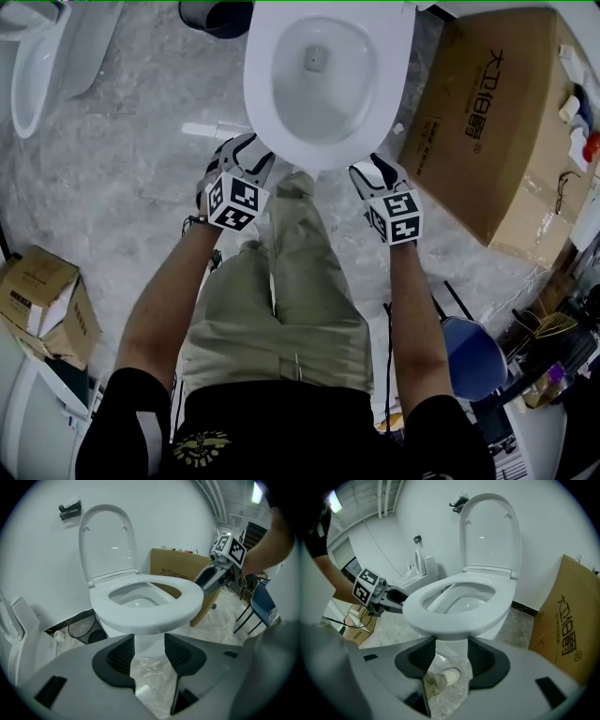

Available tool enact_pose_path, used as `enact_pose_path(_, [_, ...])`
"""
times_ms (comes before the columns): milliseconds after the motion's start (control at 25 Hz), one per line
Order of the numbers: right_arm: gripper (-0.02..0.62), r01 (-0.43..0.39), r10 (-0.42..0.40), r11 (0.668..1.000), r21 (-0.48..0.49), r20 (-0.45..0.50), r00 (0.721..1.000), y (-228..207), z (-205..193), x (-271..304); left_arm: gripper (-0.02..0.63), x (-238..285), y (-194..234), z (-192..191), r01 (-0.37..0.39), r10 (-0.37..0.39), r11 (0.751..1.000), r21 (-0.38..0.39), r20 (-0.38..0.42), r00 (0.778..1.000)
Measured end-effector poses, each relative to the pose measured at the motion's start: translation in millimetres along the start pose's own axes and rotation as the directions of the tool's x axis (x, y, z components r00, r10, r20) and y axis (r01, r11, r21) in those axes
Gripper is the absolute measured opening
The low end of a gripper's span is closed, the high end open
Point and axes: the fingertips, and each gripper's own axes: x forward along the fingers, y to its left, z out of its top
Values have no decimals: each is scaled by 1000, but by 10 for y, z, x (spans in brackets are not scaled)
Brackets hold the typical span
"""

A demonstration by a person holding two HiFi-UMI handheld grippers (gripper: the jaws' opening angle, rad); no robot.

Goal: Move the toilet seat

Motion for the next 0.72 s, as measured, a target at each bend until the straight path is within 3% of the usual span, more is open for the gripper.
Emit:
enact_pose_path(280, [229, 9, -9, 1000, -7, 22, 1000, 3, 310, -315, 199, -269, 89, 326, -38, 38, 999, -5, 33, 999])
enact_pose_path(560, [201, 35, -36, 999, 35, 46, 998, 28, 547, -547, 195, -456, 152, 558, -31, 31, 999, 31, 12, 999])
enact_pose_path(720, [196, 24, -26, 999, 44, 58, 998, 17, 704, -681, 195, -557, 196, 719, -55, 55, 998, 11, 15, 998])
